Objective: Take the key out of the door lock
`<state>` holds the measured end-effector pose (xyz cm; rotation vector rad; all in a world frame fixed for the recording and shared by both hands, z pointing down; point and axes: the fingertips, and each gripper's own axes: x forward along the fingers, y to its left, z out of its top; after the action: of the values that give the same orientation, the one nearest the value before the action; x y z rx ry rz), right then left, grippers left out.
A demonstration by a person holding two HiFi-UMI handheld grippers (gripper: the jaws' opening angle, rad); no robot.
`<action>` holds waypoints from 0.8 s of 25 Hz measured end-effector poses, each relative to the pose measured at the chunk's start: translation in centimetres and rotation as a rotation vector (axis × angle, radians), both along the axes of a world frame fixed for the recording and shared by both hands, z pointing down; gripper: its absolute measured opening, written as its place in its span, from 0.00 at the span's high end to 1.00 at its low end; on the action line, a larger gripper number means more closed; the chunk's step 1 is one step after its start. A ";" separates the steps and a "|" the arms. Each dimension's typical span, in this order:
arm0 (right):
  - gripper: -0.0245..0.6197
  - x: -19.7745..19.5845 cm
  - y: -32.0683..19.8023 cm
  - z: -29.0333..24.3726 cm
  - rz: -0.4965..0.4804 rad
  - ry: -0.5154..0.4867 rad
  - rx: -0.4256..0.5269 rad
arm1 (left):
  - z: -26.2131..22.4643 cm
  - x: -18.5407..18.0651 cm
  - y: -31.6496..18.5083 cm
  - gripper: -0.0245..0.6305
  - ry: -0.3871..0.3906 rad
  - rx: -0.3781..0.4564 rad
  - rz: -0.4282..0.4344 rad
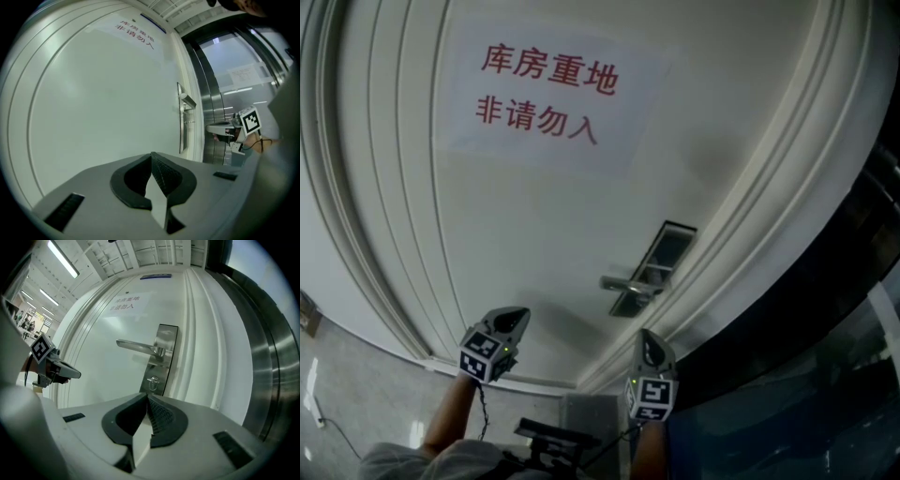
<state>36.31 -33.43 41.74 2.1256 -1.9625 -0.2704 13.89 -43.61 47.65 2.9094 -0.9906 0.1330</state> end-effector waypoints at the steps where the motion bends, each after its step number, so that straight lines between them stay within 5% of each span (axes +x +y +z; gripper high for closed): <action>1: 0.94 0.1 -0.2 0.0 0.006 0.008 -0.010 | 0.0 0.0 -0.1 0.97 0.000 0.000 -0.001; 11: 0.86 0.6 -2.3 -1.1 -0.001 0.225 -0.100 | 0.2 -0.2 -0.2 0.97 0.005 -0.009 -0.019; 14: 0.77 0.8 -3.2 -0.9 -0.010 0.260 -0.133 | 0.2 -0.4 -0.3 0.97 0.007 -0.008 -0.029; 20: 0.75 0.8 -4.4 -1.1 -0.026 0.313 -0.140 | 0.5 -0.7 -0.4 0.97 0.014 -0.013 -0.047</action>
<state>37.13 -37.87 40.59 1.8454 -1.7740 -0.4288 13.20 -43.99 48.12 2.8688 -1.0516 0.1160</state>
